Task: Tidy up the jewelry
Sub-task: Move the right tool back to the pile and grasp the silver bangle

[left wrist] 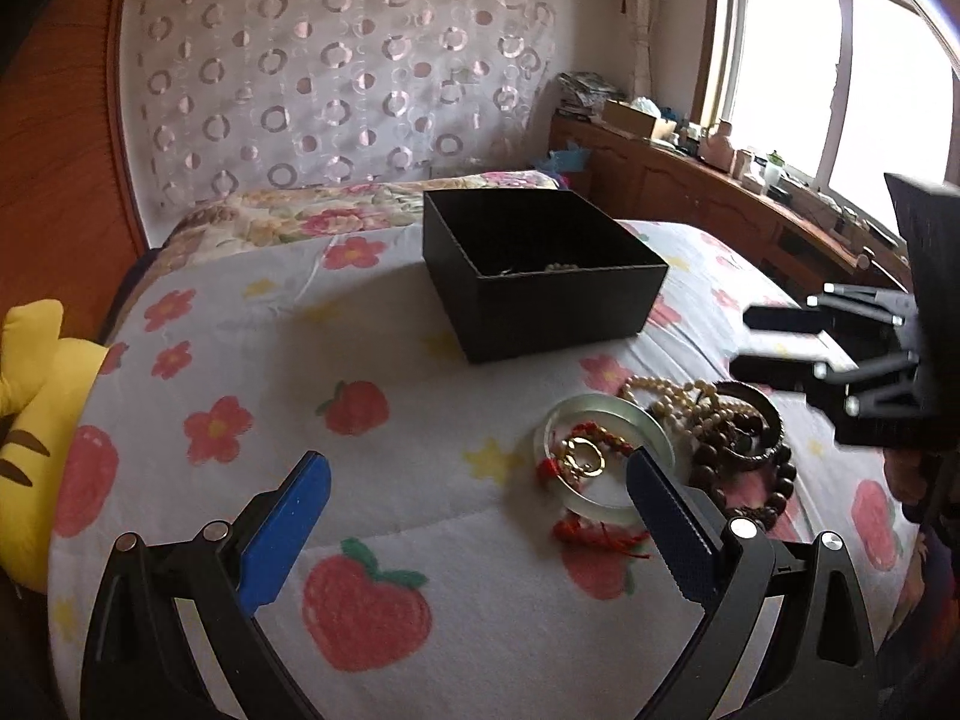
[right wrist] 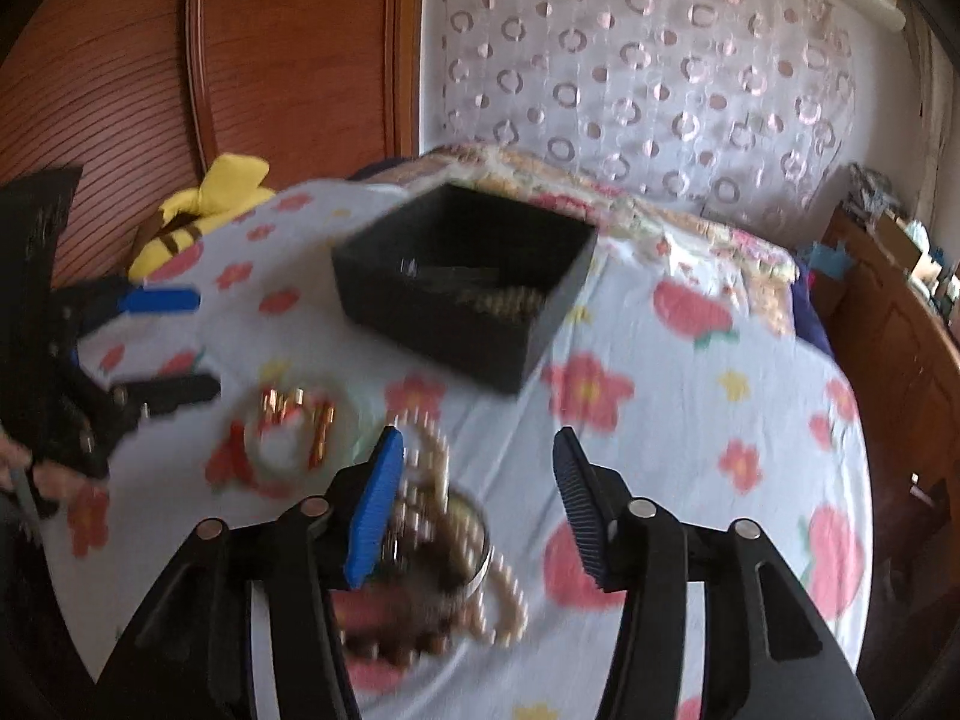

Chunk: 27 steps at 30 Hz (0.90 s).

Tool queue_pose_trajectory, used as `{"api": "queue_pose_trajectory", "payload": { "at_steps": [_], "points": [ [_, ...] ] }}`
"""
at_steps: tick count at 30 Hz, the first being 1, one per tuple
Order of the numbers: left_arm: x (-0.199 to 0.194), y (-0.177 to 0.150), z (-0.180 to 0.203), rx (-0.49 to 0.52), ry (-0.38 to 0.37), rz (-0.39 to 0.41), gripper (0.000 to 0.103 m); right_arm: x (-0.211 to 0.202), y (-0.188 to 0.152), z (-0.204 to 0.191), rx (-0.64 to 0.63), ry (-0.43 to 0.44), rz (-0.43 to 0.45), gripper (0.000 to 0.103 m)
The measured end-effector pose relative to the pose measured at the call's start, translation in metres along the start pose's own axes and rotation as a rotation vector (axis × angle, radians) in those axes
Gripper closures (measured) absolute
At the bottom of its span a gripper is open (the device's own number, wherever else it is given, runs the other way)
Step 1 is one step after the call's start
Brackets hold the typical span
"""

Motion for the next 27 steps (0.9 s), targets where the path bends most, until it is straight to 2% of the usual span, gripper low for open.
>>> {"api": "queue_pose_trajectory", "payload": {
  "at_steps": [7,19,27],
  "points": [
    [-0.004,-0.003,0.010,0.018,-0.019,-0.012,0.008,-0.003,-0.023,-0.010,-0.012,0.058,-0.037,0.036],
    [-0.005,-0.004,0.017,0.029,-0.031,-0.019,0.008,-0.011,-0.032,-0.020,-0.081,0.135,-0.067,0.035],
    [-0.005,-0.006,0.017,0.026,-0.028,-0.024,0.008,0.001,-0.030,-0.023,-0.163,0.105,-0.104,0.036]
  ]
}}
Point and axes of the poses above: each gripper's, at about its wrist camera, not at the fingertips, and x roughly the way its jaws point, z to its right, y to its top, the point moved 10 cm from there along x, roughly the way its jaws point, and after that the axes turned 6 degrees about z, right-handed, at the moved point
